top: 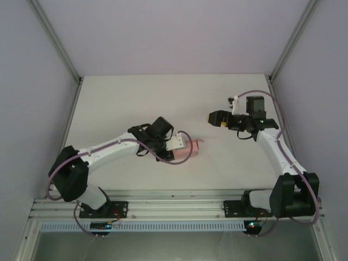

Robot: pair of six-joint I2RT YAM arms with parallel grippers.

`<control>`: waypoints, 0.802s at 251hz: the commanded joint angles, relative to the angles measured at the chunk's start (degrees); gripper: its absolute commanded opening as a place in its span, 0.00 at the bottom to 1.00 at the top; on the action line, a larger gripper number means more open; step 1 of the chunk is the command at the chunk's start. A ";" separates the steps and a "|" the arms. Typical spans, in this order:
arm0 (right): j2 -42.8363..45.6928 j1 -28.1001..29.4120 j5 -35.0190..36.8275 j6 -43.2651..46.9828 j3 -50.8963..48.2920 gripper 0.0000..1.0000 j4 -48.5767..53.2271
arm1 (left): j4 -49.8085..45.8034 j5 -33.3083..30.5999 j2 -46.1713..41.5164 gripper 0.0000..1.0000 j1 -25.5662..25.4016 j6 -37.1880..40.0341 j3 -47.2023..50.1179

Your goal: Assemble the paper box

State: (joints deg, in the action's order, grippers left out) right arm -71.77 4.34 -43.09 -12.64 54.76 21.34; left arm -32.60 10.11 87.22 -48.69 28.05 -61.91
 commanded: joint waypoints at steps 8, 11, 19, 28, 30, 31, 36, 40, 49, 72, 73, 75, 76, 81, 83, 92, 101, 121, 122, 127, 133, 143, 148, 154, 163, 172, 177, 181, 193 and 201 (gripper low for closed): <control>3.07 2.57 -1.59 13.89 -3.23 0.99 -6.09 | -5.19 4.48 2.17 0.38 2.26 2.43 -4.11; 3.20 2.93 -1.84 14.45 -3.53 0.99 -6.23 | -5.34 4.51 2.35 0.38 2.44 2.40 -4.22; 3.50 3.75 -2.19 17.14 -4.00 0.99 -5.54 | -5.19 4.38 2.83 0.38 2.80 2.18 -4.35; 3.50 4.66 -2.41 19.62 -4.13 0.99 -4.24 | -5.42 4.64 3.24 0.38 3.11 2.31 -4.32; 3.55 4.85 -2.43 20.12 -4.02 0.99 -3.86 | -5.47 4.74 3.36 0.38 2.93 2.35 -4.28; 3.51 5.00 -2.48 20.38 -4.08 0.99 -3.64 | -5.46 4.79 3.42 0.38 3.09 2.40 -4.28; 3.48 5.65 -2.48 21.87 -3.85 0.99 -2.64 | -5.33 4.71 3.63 0.38 3.20 2.36 -4.15; 3.41 6.25 -2.37 22.69 -3.80 0.98 -1.92 | -5.15 4.76 3.81 0.37 3.29 2.29 -4.10; 3.06 7.60 -1.66 24.05 -3.46 0.97 -0.44 | -5.02 4.96 4.04 0.37 3.42 2.37 -3.91; 1.54 11.25 2.20 27.69 -1.87 0.95 3.88 | -4.84 5.74 4.57 0.37 3.49 2.41 -3.65; 1.45 11.41 2.43 27.86 -1.82 0.95 4.06 | -4.84 5.86 4.55 0.37 3.50 2.43 -3.65; 1.30 11.75 2.91 28.14 -1.67 0.94 4.41 | -4.84 5.92 4.54 0.37 3.46 2.44 -3.66; 1.25 11.88 3.09 28.21 -1.54 0.94 4.54 | -4.84 5.95 4.54 0.37 3.49 2.49 -3.57; 0.84 12.57 4.06 28.69 -1.23 0.94 5.15 | -4.77 6.33 4.62 0.37 3.50 2.62 -3.55; 0.73 12.85 4.39 28.83 -1.10 0.94 5.32 | -4.82 6.37 4.62 0.37 3.55 2.66 -3.50; 0.11 14.04 6.31 29.18 -0.71 0.92 5.92 | -4.78 6.75 4.71 0.37 3.51 2.84 -3.39; -0.49 14.93 7.68 29.56 -0.37 0.91 6.42 | -4.67 7.29 4.80 0.37 3.69 2.96 -3.39; -1.76 16.13 8.98 30.61 0.10 0.88 7.46 | -4.60 7.74 4.98 0.37 3.94 2.97 -3.32; -1.82 16.18 9.03 30.59 0.13 0.88 7.51 | -4.59 7.78 4.98 0.37 3.81 2.97 -3.35; -2.17 16.35 9.12 30.76 0.33 0.86 7.85 | -4.56 7.73 5.08 0.37 4.02 2.90 -3.34; -2.55 16.55 8.94 31.19 0.55 0.84 8.43 | -4.49 7.83 5.15 0.37 4.02 2.88 -3.37; -3.17 16.84 8.78 32.29 0.95 0.81 9.33 | -4.41 8.12 5.23 0.37 4.15 2.88 -3.31; -3.50 17.05 8.71 32.46 1.00 0.79 9.60 | -4.33 8.24 5.24 0.37 4.23 2.88 -3.28; -3.76 17.31 8.64 32.79 1.09 0.77 9.98 | -4.24 8.33 5.33 0.37 4.25 2.88 -3.30; -4.12 17.70 8.71 33.34 1.20 0.74 10.61 | -4.23 8.45 5.46 0.37 4.35 2.89 -3.37; -4.54 18.05 8.77 33.59 1.25 0.68 11.10 | -4.23 8.60 5.46 0.37 4.41 2.80 -3.38; -4.73 18.17 9.11 33.72 1.39 0.63 11.40 | -4.23 8.58 5.56 0.37 4.51 2.80 -3.38; -4.90 18.32 9.49 33.74 1.44 0.59 11.64 | -4.19 8.56 5.53 0.37 4.55 2.80 -3.38; -5.26 18.65 10.60 33.75 1.57 0.49 12.14 | -4.27 8.46 5.53 0.37 4.49 2.80 -3.40; -5.47 18.75 11.23 33.75 1.69 0.44 12.59 | -4.23 8.47 5.59 0.37 4.63 2.79 -3.38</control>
State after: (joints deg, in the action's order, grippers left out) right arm -76.29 22.26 -34.44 19.59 54.41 29.91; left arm -35.86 17.08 91.98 -44.53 29.56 -64.25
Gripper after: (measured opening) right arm 0.523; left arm 0.403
